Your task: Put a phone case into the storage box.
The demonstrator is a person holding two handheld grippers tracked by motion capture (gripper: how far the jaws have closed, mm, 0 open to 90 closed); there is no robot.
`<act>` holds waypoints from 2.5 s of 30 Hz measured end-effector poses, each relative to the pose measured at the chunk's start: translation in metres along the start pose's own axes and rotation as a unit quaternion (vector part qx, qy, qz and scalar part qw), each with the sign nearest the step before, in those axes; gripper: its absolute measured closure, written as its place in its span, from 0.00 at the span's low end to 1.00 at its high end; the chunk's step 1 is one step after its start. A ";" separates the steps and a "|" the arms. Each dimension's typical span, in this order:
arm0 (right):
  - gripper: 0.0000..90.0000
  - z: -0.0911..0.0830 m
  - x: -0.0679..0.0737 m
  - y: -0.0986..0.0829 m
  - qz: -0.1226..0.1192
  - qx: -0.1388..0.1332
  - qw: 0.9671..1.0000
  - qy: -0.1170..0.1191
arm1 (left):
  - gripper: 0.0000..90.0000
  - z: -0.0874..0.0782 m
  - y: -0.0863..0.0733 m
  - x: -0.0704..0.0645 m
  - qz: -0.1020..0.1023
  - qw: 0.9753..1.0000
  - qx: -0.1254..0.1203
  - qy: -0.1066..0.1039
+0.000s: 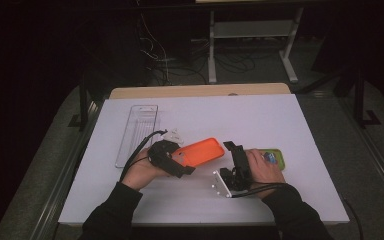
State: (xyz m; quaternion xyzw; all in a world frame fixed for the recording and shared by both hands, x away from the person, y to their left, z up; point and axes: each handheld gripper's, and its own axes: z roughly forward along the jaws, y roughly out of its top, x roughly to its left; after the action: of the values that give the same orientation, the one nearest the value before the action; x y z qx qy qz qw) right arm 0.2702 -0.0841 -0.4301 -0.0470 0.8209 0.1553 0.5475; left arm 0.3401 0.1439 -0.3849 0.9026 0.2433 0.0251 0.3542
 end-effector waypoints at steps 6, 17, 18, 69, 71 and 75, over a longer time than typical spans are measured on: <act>0.10 0.004 0.000 0.006 -0.018 -0.009 1.000 -0.019 | 0.17 0.000 0.001 0.000 0.008 1.000 0.004 0.000; 0.33 0.012 0.004 0.024 -0.038 -0.019 0.998 -0.047 | 0.17 -0.002 0.001 0.000 -0.002 1.000 -0.007 0.000; 0.34 0.013 0.005 0.025 -0.037 -0.021 0.998 -0.049 | 0.17 -0.002 0.001 0.000 -0.003 1.000 -0.008 0.000; 0.86 0.020 0.010 0.024 -0.053 -0.011 0.997 -0.058 | 0.02 -0.006 -0.003 0.004 -0.007 1.000 -0.027 0.000; 0.86 0.020 0.009 0.022 -0.049 -0.007 0.997 -0.057 | 0.00 -0.007 -0.003 0.004 -0.003 1.000 -0.025 -0.002; 0.86 0.020 0.007 0.016 -0.043 0.002 0.998 -0.048 | 0.00 -0.012 -0.005 0.008 0.007 1.000 -0.017 0.004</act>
State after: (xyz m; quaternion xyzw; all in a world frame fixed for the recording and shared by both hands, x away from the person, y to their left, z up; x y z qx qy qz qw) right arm 0.2811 -0.0623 -0.4406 -0.0734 0.7911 0.1319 0.5928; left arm 0.3424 0.1575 -0.3802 0.8979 0.2377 0.0357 0.3687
